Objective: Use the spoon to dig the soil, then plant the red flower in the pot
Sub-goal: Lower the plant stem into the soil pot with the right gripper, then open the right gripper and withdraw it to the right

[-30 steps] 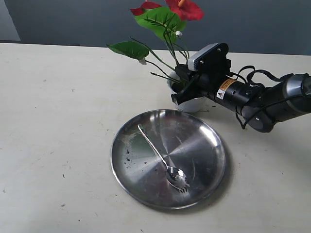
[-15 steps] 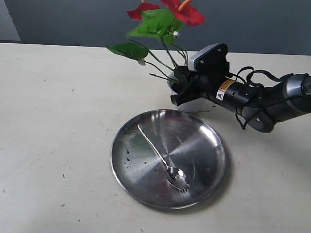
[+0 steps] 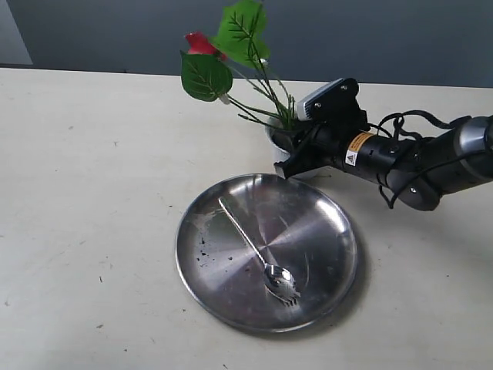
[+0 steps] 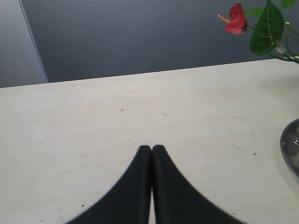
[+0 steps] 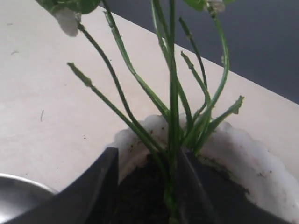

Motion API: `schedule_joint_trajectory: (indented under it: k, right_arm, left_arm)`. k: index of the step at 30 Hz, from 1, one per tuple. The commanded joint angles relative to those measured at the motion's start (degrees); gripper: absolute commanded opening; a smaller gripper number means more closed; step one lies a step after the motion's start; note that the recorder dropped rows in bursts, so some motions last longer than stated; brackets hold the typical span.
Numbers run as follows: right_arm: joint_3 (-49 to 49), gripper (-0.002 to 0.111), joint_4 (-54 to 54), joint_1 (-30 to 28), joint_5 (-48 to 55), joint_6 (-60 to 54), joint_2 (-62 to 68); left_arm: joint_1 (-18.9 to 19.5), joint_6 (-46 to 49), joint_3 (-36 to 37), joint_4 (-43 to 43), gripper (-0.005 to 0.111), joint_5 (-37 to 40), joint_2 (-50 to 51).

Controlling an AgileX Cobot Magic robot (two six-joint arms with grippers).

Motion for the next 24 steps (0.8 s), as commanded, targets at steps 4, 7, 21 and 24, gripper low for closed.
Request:
schedule_joint_trajectory:
  k: [4,7,21,24]
  right_arm:
    - [0.08,0.040,-0.28,-0.31,11.94,0.87,-6.23]
    - [0.08,0.040,-0.28,-0.31,18.30,1.60,-8.97]
    - [0.08,0.016,0.87,-0.31,46.31,1.60,-25.31]
    - [0.08,0.000,1.55,-0.31,53.33,1.60,-30.52]
  left_arm:
    - [-0.31,-0.25,-0.13,0.02,0.001,-0.79,-0.07]
    - [-0.31,-0.25,-0.13,0.02,0.001,-0.79,-0.07]
    - [-0.31,-0.25,-0.13,0.02,0.001,-0.79,-0.07]
    - [-0.31,-0.25,-0.13,0.02,0.001,-0.79,-0.07]
